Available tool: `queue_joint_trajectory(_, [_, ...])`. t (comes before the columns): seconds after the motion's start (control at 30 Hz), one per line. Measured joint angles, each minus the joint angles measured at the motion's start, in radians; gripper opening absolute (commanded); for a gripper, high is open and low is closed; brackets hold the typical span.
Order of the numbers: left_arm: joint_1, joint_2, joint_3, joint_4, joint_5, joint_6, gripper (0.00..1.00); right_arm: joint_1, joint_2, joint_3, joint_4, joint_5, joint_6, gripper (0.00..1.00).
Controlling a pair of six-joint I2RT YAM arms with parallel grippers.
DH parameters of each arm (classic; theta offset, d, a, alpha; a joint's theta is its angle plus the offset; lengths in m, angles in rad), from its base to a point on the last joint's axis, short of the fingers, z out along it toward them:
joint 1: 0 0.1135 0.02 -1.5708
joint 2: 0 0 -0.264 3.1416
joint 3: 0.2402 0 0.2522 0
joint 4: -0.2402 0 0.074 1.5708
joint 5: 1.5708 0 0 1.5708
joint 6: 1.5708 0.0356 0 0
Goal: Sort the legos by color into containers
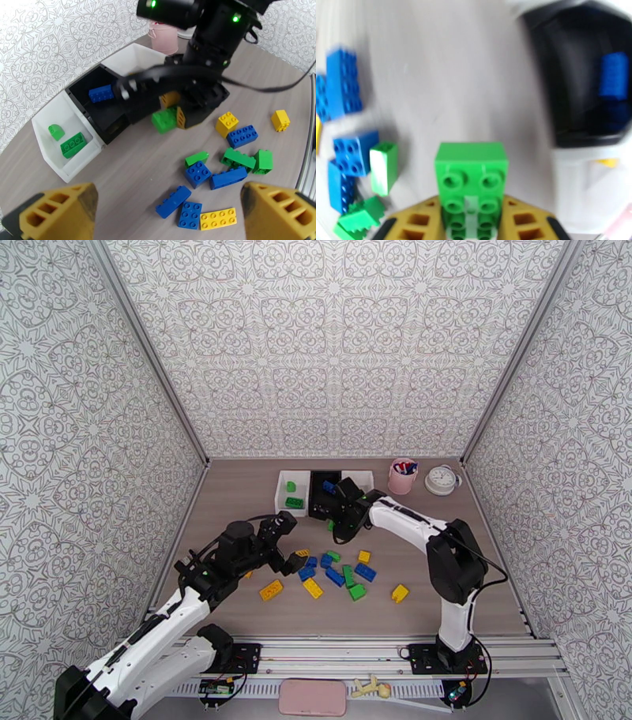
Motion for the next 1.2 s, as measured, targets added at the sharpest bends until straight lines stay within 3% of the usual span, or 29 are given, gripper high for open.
queue_joint_trajectory(0.3, [-0.001, -0.044, -0.019, 0.003, -0.054, -0.012, 1.0, -0.001, -0.027, -0.009, 0.322, -0.061, 0.208, 0.29])
queue_joint_trajectory(0.47, [-0.001, -0.048, -0.034, 0.004, -0.098, -0.046, 1.0, -0.001, 0.093, 0.125, 0.425, -0.171, 0.336, 0.31])
queue_joint_trajectory(0.63, [-0.001, -0.069, -0.041, 0.005, -0.128, -0.065, 1.0, 0.0, 0.213, 0.246, 0.427, -0.22, 0.383, 0.31])
queue_joint_trajectory(0.73, [0.0, -0.094, -0.053, 0.006, -0.146, -0.077, 1.0, 0.003, 0.33, 0.414, 0.406, -0.217, 0.388, 0.3])
queue_joint_trajectory(1.2, [0.0, -0.12, -0.053, 0.007, -0.19, -0.11, 1.0, 0.006, 0.688, 0.923, 0.249, -0.13, 0.389, 0.33])
